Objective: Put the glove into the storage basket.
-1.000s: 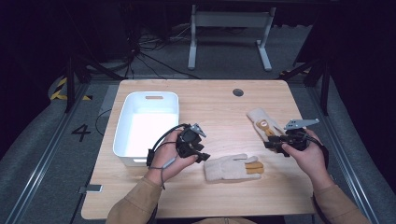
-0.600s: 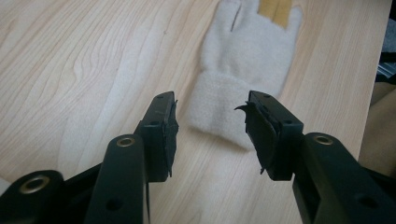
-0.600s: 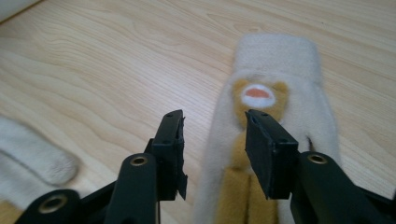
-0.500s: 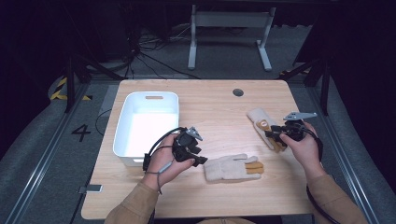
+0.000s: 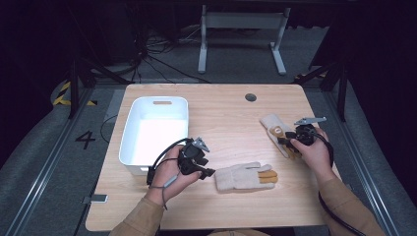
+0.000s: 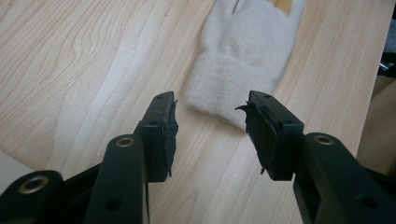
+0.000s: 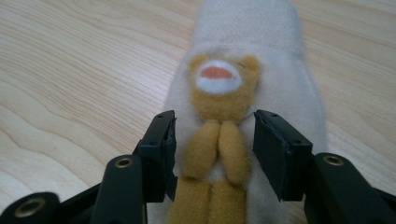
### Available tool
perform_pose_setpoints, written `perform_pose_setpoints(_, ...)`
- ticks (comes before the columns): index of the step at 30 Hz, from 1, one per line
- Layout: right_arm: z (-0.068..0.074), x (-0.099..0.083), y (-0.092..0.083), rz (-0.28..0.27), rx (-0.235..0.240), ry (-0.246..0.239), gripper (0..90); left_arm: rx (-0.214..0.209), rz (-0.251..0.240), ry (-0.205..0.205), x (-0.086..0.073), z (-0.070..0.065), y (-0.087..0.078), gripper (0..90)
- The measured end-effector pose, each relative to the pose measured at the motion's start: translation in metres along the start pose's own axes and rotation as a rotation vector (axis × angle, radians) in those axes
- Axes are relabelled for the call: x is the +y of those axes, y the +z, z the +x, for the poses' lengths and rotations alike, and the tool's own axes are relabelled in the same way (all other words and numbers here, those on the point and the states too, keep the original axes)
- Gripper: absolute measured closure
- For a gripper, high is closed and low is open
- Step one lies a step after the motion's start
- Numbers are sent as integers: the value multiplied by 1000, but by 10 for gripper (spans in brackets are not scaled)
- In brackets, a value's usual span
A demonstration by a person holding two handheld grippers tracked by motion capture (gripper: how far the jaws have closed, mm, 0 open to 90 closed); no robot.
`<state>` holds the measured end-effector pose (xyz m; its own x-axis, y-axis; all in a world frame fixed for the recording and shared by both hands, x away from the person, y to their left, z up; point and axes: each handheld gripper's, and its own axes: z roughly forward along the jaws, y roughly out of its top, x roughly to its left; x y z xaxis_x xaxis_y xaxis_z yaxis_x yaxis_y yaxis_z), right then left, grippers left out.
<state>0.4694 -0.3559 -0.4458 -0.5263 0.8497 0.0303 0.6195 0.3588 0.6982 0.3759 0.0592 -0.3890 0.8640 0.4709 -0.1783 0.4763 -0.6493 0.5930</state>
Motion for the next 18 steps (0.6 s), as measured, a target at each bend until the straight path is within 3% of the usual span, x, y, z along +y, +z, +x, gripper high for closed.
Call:
perform_pose_setpoints(7, -1, -2, 5, 14, -18, 11, 522, 3, 9, -2, 0, 0, 1, 538)
perform_pose_setpoints(13, 1, 0, 4, 39, -34, 0, 725, 4, 9, -1, 0, -1, 1, 538)
perform_pose_setpoints(18, 4, 2, 2, 63, -33, -13, 786, 4, 8, -3, 0, 0, 1, 538)
